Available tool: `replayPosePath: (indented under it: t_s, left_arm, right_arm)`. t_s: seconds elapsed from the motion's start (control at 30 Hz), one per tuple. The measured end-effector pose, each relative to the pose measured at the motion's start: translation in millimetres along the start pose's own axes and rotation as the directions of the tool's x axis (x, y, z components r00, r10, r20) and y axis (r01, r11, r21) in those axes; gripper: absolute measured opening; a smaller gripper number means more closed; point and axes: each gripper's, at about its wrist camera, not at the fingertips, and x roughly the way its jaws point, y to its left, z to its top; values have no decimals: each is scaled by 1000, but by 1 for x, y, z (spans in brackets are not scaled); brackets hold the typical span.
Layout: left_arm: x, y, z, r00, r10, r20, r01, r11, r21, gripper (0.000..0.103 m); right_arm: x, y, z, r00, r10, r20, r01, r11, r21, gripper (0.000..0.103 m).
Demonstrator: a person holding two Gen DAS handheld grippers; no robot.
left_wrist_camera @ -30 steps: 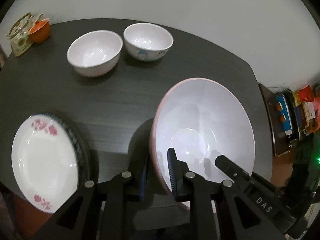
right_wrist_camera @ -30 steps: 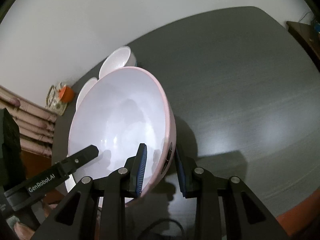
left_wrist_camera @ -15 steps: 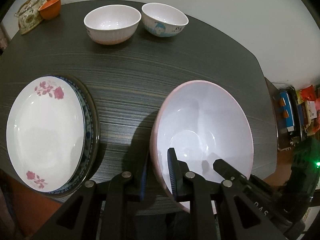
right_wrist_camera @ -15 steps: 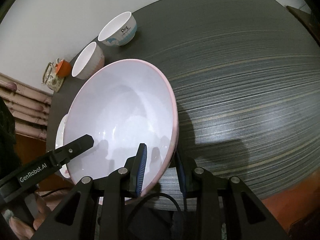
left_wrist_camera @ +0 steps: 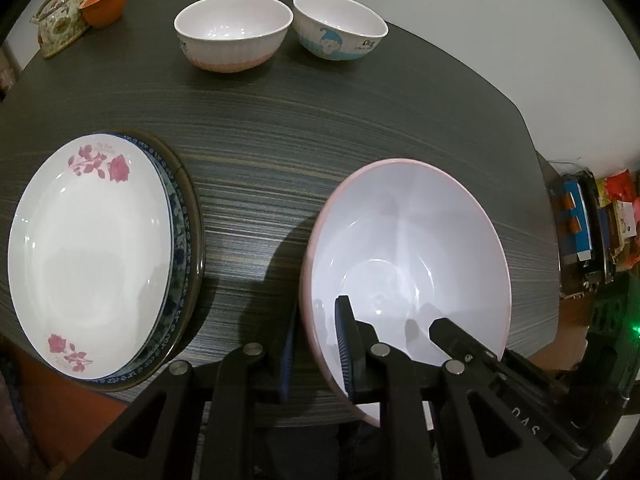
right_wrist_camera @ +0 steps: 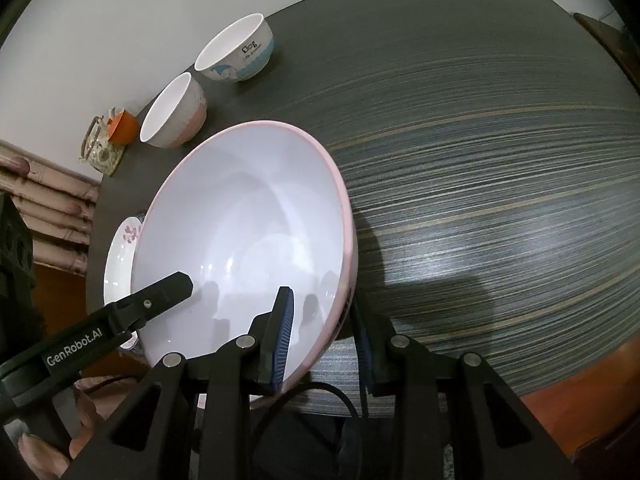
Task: Organize plates and bowls
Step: 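Carry the pink bowl with both grippers toward the plate stack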
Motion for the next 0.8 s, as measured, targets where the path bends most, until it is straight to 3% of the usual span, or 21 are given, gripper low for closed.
replayPosePath:
  t_s: [0.37,0.43,0.8]
  left_arm:
    - [1,4,-1,1000,7,-3,-7,1000,-19,19]
    - [0,6,0,1000,5,-2,-5,1000,-23,19]
    - [-7,21,3,1000,-12,3,12,998,-65,20]
  right_arm:
    - [-1,0,-3,1000,16,-13,-16,1000,7,30]
    - [-1,-1,-4,1000,18,-15,-18,1000,13,38]
    - [-12,-2,-6,1000,14,20,-15,1000,21,50]
